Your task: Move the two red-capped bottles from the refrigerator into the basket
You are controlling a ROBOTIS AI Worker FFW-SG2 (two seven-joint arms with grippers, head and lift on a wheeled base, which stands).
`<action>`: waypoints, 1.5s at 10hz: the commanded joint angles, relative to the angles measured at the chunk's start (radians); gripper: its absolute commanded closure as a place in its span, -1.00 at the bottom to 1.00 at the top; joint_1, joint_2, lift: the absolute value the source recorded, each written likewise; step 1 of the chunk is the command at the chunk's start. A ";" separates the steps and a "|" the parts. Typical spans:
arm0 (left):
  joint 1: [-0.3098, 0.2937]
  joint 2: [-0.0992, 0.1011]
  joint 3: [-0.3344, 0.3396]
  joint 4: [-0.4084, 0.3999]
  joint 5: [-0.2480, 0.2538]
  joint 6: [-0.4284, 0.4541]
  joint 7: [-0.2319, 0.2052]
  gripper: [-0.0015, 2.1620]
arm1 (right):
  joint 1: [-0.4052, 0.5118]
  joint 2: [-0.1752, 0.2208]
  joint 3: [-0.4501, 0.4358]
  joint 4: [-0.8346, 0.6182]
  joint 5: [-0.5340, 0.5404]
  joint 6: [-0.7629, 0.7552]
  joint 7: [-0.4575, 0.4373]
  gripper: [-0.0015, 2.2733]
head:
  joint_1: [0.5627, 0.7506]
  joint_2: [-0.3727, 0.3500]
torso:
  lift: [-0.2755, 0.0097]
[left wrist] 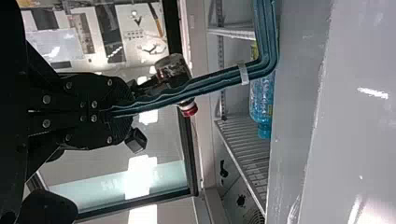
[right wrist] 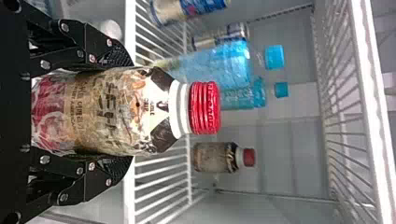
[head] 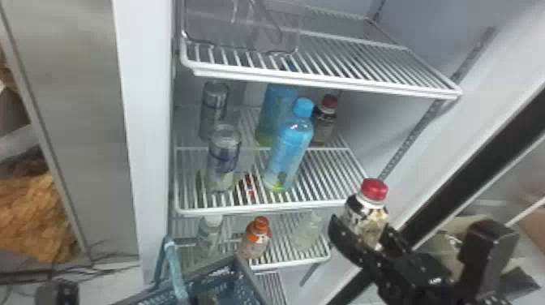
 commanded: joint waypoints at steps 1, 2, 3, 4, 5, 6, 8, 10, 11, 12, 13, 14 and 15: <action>-0.002 0.002 0.002 0.001 -0.001 0.000 0.000 0.08 | 0.040 0.008 -0.007 -0.035 -0.034 0.059 0.026 0.12 | 0.41 -0.94 | 0.93; -0.004 0.005 0.004 -0.002 -0.003 -0.002 0.000 0.08 | 0.054 0.016 -0.009 -0.057 -0.036 0.093 0.048 0.12 | 0.41 -0.94 | 0.93; -0.007 0.008 0.006 0.001 -0.003 -0.002 0.000 0.08 | 0.069 0.027 -0.009 -0.077 -0.038 0.130 0.065 0.12 | 0.41 -0.94 | 0.93; -0.009 0.013 0.008 0.001 -0.003 -0.002 0.001 0.08 | 0.069 0.034 -0.011 -0.067 -0.032 0.162 0.091 0.12 | 0.41 -0.94 | 0.93; -0.016 0.017 0.002 0.001 -0.005 -0.002 0.005 0.08 | 0.067 0.045 -0.011 -0.067 -0.014 0.194 0.115 0.12 | 0.41 -0.94 | 0.93; -0.029 0.019 -0.004 0.001 -0.003 -0.005 0.006 0.08 | 0.054 0.050 -0.011 -0.070 0.004 0.228 0.147 0.12 | 0.41 -0.94 | 0.93; -0.036 0.020 -0.010 0.001 -0.003 -0.005 0.009 0.08 | 0.042 0.062 -0.011 -0.067 0.024 0.262 0.178 0.12 | 0.41 -0.94 | 0.93; -0.041 0.020 -0.012 0.001 -0.003 -0.005 0.012 0.08 | 0.032 0.062 -0.007 -0.052 0.026 0.302 0.213 0.12 | 0.41 -0.94 | 0.93; -0.046 0.020 -0.016 0.001 -0.003 -0.005 0.012 0.08 | 0.022 0.060 -0.001 -0.038 0.022 0.321 0.230 0.12 | 0.41 -0.94 | 0.93; -0.048 0.020 -0.018 0.001 -0.003 -0.005 0.014 0.08 | 0.003 0.059 0.007 -0.016 0.016 0.331 0.250 0.12 | 0.41 -0.94 | 0.93; -0.048 0.020 -0.022 0.001 -0.003 -0.005 0.014 0.08 | -0.012 0.050 0.031 0.002 0.008 0.334 0.261 0.12 | 0.41 -0.94 | 0.93; -0.051 0.020 -0.026 0.001 -0.003 -0.005 0.014 0.08 | -0.024 0.043 0.053 0.019 -0.008 0.334 0.265 0.12 | 0.41 -0.94 | 0.93; -0.051 0.020 -0.030 0.001 -0.003 -0.005 0.014 0.08 | -0.039 0.037 0.075 0.034 -0.020 0.334 0.269 0.12 | 0.41 -0.94 | 0.93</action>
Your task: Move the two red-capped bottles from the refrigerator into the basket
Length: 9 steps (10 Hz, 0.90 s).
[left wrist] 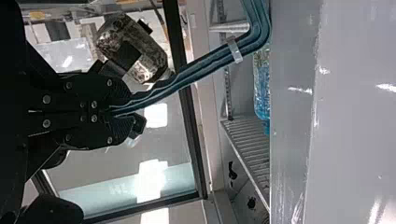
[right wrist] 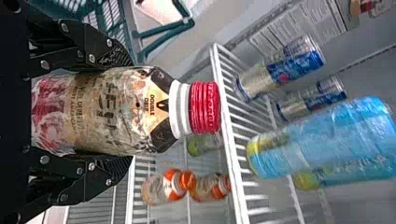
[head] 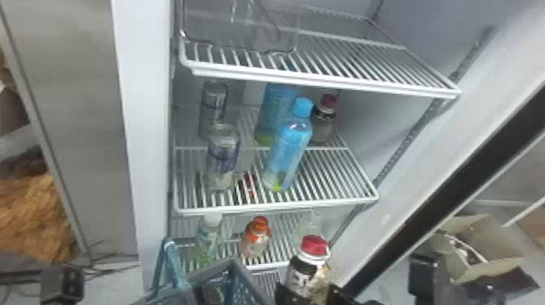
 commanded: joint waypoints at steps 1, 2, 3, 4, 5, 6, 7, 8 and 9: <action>0.000 0.000 -0.005 0.000 0.002 0.000 0.001 0.08 | -0.024 -0.012 0.041 0.031 -0.025 0.000 0.002 0.12 | 0.41 -0.94 | 0.93; -0.003 0.000 -0.009 0.000 0.002 0.000 0.003 0.08 | -0.044 -0.021 0.069 0.053 -0.037 0.000 0.007 0.12 | 0.41 -0.94 | 0.93; -0.005 0.000 -0.011 0.000 0.006 0.000 0.003 0.08 | -0.068 -0.041 0.103 0.090 -0.065 0.012 0.016 0.12 | 0.41 -0.94 | 0.93; -0.008 0.000 -0.011 0.000 0.006 0.000 0.003 0.08 | -0.085 -0.059 0.139 0.114 -0.063 0.020 0.034 0.09 | 0.41 -0.94 | 0.93; -0.008 0.000 -0.011 0.000 0.006 0.000 0.003 0.08 | -0.095 -0.067 0.151 0.129 -0.065 0.027 0.046 0.02 | 0.41 -0.86 | 0.93; -0.005 0.002 -0.009 0.000 0.006 0.000 0.006 0.08 | -0.095 -0.067 0.151 0.136 -0.069 0.027 0.046 -0.10 | 0.41 -0.79 | 0.93; -0.005 0.000 -0.009 0.000 0.008 0.000 0.006 0.08 | -0.095 -0.067 0.147 0.136 -0.067 0.032 0.046 -0.38 | 0.41 -0.76 | 0.93; -0.005 0.000 -0.009 0.000 0.008 0.000 0.006 0.08 | -0.095 -0.067 0.141 0.139 -0.065 0.034 0.046 -0.71 | 0.41 -0.76 | 0.93; -0.005 0.002 -0.009 0.000 0.010 0.000 0.006 0.08 | -0.095 -0.067 0.133 0.139 -0.063 0.032 0.046 -0.94 | 0.41 -0.77 | 0.93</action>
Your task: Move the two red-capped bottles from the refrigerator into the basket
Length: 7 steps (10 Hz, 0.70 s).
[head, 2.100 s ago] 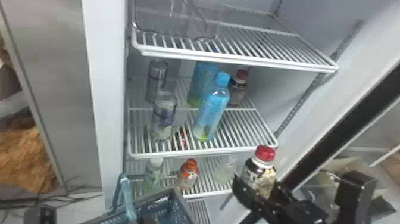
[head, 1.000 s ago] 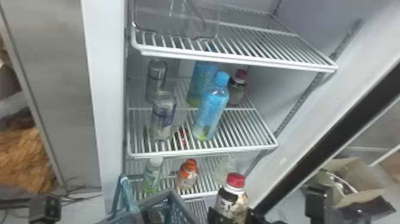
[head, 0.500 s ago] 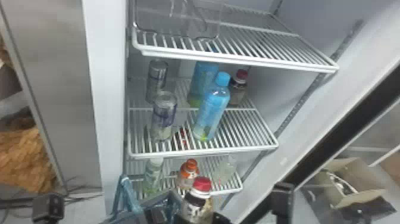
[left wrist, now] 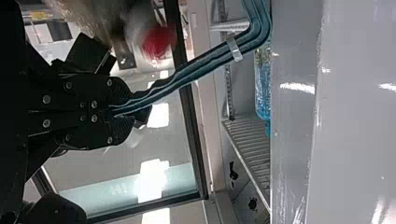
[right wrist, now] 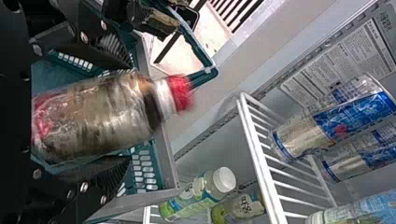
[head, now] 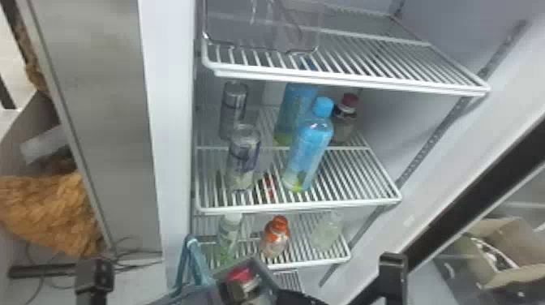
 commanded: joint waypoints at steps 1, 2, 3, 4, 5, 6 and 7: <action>0.000 -0.001 0.002 0.000 0.002 -0.002 0.000 0.08 | 0.001 0.002 -0.010 -0.002 0.004 0.001 0.000 -0.92 | 0.41 -0.79 | 0.93; 0.000 0.001 0.002 0.000 0.002 -0.005 0.000 0.08 | 0.006 0.011 -0.028 -0.014 0.014 -0.001 0.000 -0.88 | 0.41 -0.81 | 0.93; 0.000 0.001 0.002 0.000 0.006 -0.007 0.000 0.08 | 0.020 0.029 -0.076 -0.041 0.044 -0.001 -0.002 -0.87 | 0.41 -0.83 | 0.93; 0.003 0.001 0.002 0.000 0.008 -0.010 0.000 0.08 | 0.037 0.044 -0.124 -0.068 0.062 -0.016 -0.009 -0.87 | 0.41 -0.90 | 0.93; 0.007 0.002 0.004 0.000 0.010 -0.010 0.000 0.08 | 0.047 0.052 -0.160 -0.088 0.070 -0.038 -0.012 -0.87 | 0.41 -0.94 | 0.93; 0.007 0.002 0.006 0.000 0.010 -0.010 0.000 0.08 | 0.052 0.057 -0.190 -0.113 0.078 -0.057 -0.012 -0.87 | 0.41 -0.94 | 0.93; 0.010 0.004 0.006 0.000 0.012 -0.010 0.000 0.08 | 0.060 0.068 -0.211 -0.135 0.078 -0.094 -0.012 -0.87 | 0.41 -0.94 | 0.93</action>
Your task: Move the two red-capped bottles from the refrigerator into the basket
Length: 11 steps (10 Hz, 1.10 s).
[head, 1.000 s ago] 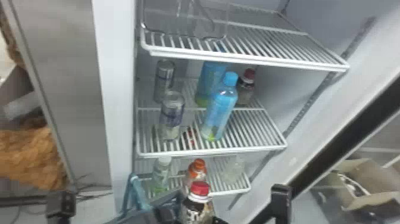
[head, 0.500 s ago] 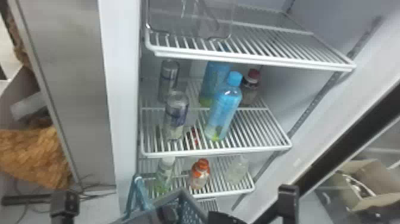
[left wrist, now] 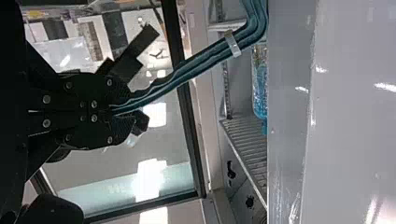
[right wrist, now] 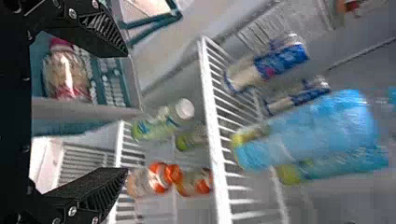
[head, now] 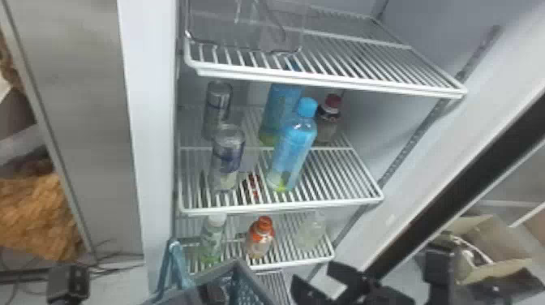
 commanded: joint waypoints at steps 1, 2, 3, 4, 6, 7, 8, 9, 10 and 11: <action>0.006 0.001 0.000 0.000 0.003 0.000 -0.003 0.08 | 0.013 0.017 -0.022 -0.024 0.002 -0.086 -0.004 -0.87 | 0.41 -0.94 | 0.93; 0.009 0.002 0.000 0.000 0.003 0.000 -0.003 0.08 | 0.023 0.034 -0.030 -0.024 0.004 -0.160 -0.023 -0.86 | 0.41 -0.94 | 0.93; 0.009 0.004 -0.002 0.000 0.003 0.000 -0.003 0.08 | 0.025 0.038 -0.028 -0.021 0.004 -0.206 -0.038 -0.86 | 0.41 -0.94 | 0.93; 0.009 0.005 -0.006 0.000 0.003 0.000 -0.003 0.08 | 0.020 0.041 -0.030 0.001 -0.002 -0.268 -0.058 -0.87 | 0.41 -0.94 | 0.93; 0.001 0.013 -0.022 0.000 0.003 -0.020 -0.015 0.08 | -0.007 0.044 -0.052 0.052 -0.016 -0.324 -0.067 -0.86 | 0.41 -0.94 | 0.93; -0.001 0.014 -0.024 0.000 0.003 -0.025 -0.018 0.08 | -0.014 0.044 -0.058 0.062 -0.014 -0.359 -0.075 -0.86 | 0.41 -0.94 | 0.93; -0.001 0.017 -0.026 0.000 0.003 -0.025 -0.020 0.08 | -0.014 0.044 -0.058 0.074 -0.026 -0.403 -0.093 -0.86 | 0.41 -0.94 | 0.93; 0.004 0.017 -0.026 0.000 0.003 -0.022 -0.021 0.08 | -0.016 0.044 -0.058 0.092 -0.028 -0.427 -0.101 -0.86 | 0.41 -0.94 | 0.93; 0.009 0.017 -0.024 0.000 0.005 -0.022 -0.021 0.08 | -0.024 0.044 -0.058 0.106 -0.026 -0.447 -0.107 -0.87 | 0.41 -0.94 | 0.93; 0.009 0.019 -0.024 0.000 0.005 -0.022 -0.021 0.08 | -0.036 0.044 -0.058 0.123 -0.024 -0.474 -0.115 -0.86 | 0.41 -0.94 | 0.93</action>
